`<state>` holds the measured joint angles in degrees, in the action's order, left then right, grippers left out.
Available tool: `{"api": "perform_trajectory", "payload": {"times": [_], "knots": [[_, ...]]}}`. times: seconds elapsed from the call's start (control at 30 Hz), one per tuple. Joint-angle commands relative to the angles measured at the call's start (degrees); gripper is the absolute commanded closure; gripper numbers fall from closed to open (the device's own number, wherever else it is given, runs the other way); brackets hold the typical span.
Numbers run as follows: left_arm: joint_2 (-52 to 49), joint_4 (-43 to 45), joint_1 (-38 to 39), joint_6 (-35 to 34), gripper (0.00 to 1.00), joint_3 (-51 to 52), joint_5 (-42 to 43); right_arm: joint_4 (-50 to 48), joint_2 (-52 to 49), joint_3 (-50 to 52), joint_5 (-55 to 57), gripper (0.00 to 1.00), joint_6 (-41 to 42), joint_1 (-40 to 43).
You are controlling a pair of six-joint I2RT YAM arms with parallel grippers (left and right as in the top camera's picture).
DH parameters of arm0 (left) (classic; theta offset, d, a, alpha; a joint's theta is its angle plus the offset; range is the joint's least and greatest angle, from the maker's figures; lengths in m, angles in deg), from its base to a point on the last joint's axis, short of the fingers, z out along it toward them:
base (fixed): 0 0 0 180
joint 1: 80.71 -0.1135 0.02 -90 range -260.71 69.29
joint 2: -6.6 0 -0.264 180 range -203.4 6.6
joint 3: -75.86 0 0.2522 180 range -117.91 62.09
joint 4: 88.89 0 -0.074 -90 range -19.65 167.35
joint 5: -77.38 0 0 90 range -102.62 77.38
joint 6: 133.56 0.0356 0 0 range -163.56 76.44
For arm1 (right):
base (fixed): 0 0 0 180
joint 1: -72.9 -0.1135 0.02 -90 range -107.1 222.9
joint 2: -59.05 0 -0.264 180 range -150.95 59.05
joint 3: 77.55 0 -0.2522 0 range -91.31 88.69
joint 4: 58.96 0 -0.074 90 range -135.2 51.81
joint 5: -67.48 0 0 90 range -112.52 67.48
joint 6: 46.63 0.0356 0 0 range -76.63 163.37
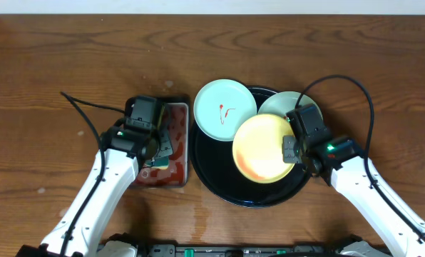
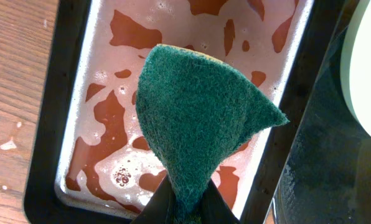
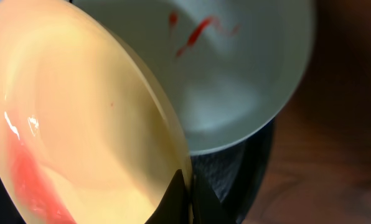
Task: Clean dirty plates on tray and stack at the side
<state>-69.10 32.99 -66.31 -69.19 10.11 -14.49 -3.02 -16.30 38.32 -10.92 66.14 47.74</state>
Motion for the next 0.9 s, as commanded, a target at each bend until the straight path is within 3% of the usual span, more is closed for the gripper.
{"api": "perform_trajectory", "payload": {"times": [0.0,0.33,0.67,0.87], "knots": [[-1.46,0.26,-0.24,0.57,0.92,0.46,-0.33,0.11,0.79,-3.26,9.73,0.99,-0.74,-1.62],[-4.42,0.74,-0.24,0.55,0.93,0.46,-0.31,-1.62,0.79,-6.21,26.10,0.99,-9.88,-8.61],[-4.83,1.38,-0.24,0.55,0.93,0.46,-0.31,-6.16,0.79,-6.21,43.89,0.99,-22.27,-21.81],[-4.83,1.36,-0.24,0.55,0.93,0.46,-0.31,-8.41,0.76,-6.21,55.06,0.99,-24.17,-28.24]]}}
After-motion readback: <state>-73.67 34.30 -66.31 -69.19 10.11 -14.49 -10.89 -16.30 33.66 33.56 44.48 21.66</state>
